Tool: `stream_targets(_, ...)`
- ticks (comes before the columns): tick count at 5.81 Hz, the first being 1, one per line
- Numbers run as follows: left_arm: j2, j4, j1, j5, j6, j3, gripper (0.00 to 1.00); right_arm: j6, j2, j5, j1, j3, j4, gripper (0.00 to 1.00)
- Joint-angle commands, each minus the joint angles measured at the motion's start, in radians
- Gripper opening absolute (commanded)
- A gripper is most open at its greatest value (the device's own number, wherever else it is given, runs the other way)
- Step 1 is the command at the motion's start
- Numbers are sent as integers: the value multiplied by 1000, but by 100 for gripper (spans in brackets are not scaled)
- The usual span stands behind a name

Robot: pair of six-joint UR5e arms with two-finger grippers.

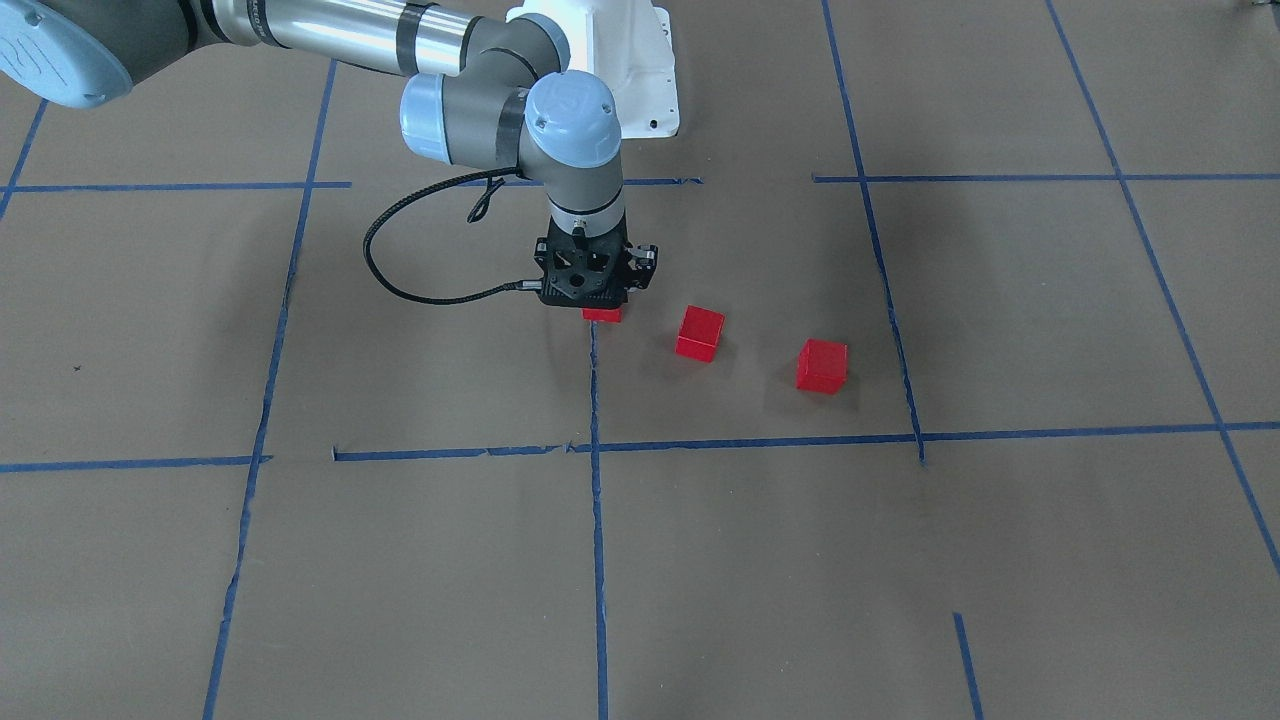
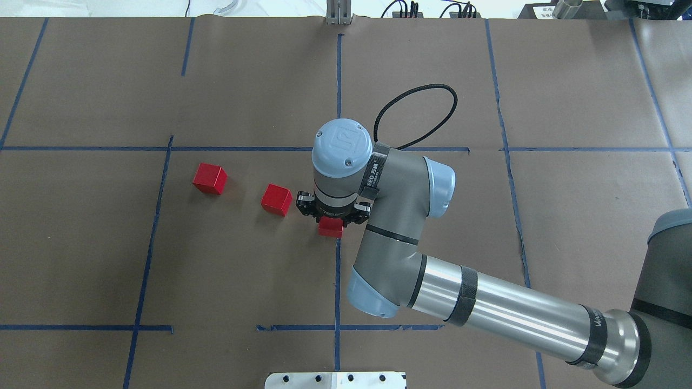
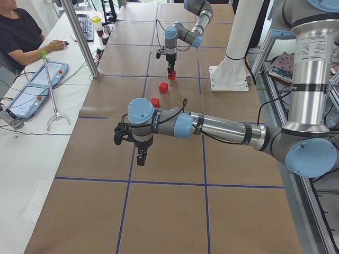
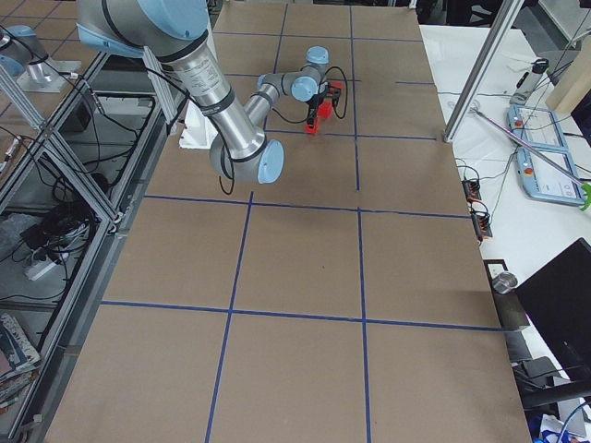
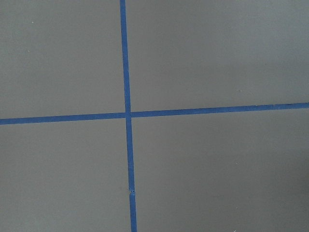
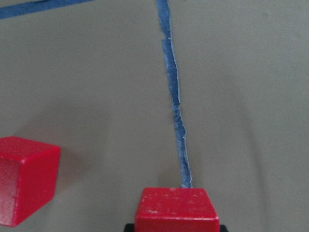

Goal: Form red blocks into L shape at center
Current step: 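Carry the red cube with the right gripper to the table center and set it down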

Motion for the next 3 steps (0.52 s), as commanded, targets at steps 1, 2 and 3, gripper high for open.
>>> stream_targets(1, 3, 0, 0, 0, -2, -4, 100, -4, -8, 1, 0, 0, -1, 2)
stream_targets(2, 3, 0, 0, 0, -2, -4, 100, -6, -8, 1, -1, 4, -1, 3)
stream_targets(3, 3, 0, 0, 0, -2, -7, 100, -9, -10, 1, -1, 5, -1, 38)
